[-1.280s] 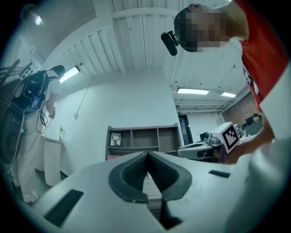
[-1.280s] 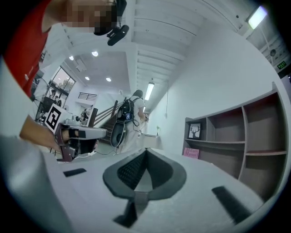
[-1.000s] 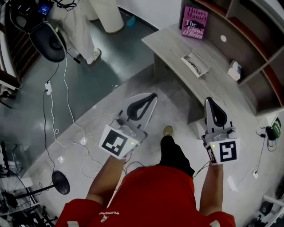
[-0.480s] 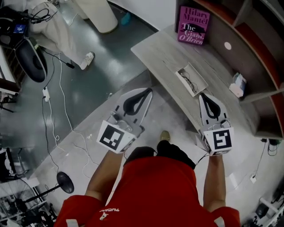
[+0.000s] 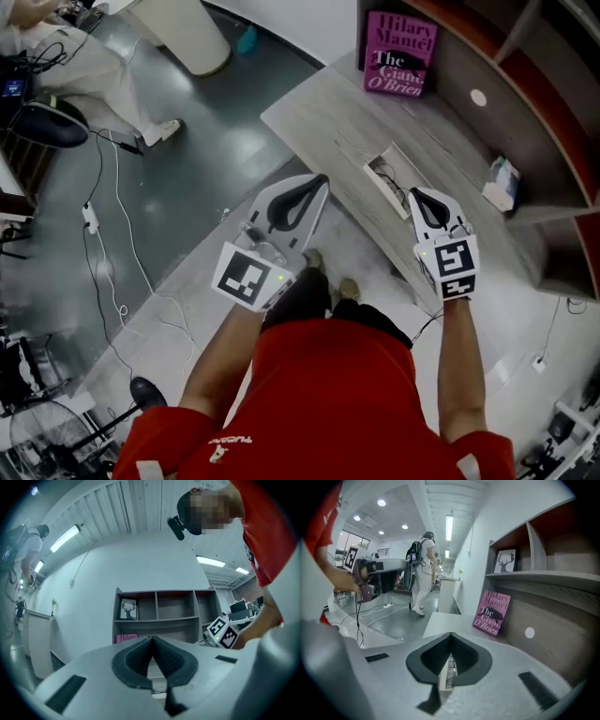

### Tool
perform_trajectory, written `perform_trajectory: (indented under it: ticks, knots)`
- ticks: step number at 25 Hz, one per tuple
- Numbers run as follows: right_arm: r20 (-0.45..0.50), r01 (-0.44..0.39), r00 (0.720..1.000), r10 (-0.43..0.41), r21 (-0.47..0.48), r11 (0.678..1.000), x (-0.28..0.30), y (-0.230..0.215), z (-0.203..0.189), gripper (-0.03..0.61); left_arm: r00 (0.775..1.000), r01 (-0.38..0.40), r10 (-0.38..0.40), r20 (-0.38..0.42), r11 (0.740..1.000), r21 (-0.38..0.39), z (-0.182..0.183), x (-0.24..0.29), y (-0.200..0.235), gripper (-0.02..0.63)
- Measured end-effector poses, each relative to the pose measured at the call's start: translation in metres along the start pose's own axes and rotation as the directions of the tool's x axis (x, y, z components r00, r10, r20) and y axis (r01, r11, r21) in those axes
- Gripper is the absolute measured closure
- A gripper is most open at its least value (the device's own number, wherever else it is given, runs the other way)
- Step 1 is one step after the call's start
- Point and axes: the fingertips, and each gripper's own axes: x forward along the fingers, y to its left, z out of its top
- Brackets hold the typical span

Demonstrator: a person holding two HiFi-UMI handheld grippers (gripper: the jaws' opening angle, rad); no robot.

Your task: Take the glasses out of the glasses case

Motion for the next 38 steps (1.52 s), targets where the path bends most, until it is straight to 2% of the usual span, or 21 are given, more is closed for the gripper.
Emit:
perform_trajectory:
  ticks: [5, 9, 17, 23, 34, 38]
  knots:
    - [-0.127, -0.01, 0.992, 0.01, -0.003, 1.0, 0.037, -0.007, -0.021, 0.572, 0.994, 0.096, -0.097, -0.044, 0.995, -0.031, -0.021, 0.018, 0.024, 0.604]
    - [-0.219, -0.005, 0.976, 0.007, 0.006, 1.0, 0.057, -0.012, -0.038, 0.551, 0.983, 0.175, -0.177, -0.049, 0.983, -0.052, -0.033, 0.032, 0.044, 0.604]
    - [-0.374, -0.011, 0.927, 0.013, 0.008, 1.0, 0.087, -0.015, -0.068, 0.504, 0.956, 0.283, -0.288, -0.051, 0.955, -0.091, -0.05, 0.049, 0.066, 0.604]
    - [-0.459, -0.059, 0.886, 0.066, 0.029, 0.998, 0.098, -0.012, -0.092, 0.497, 0.954, 0.284, -0.291, -0.066, 0.954, -0.101, -0.055, 0.058, 0.078, 0.604]
    - [-0.533, -0.135, 0.832, 0.156, 0.079, 0.988, 0.115, -0.007, -0.118, 0.497, 0.959, 0.253, -0.262, -0.104, 0.963, -0.097, -0.062, 0.066, 0.081, 0.604]
    - [-0.555, -0.141, 0.815, 0.167, 0.09, 0.986, 0.117, -0.007, -0.124, 0.516, 0.961, 0.241, -0.251, -0.114, 0.966, -0.095, -0.064, 0.068, 0.081, 0.604]
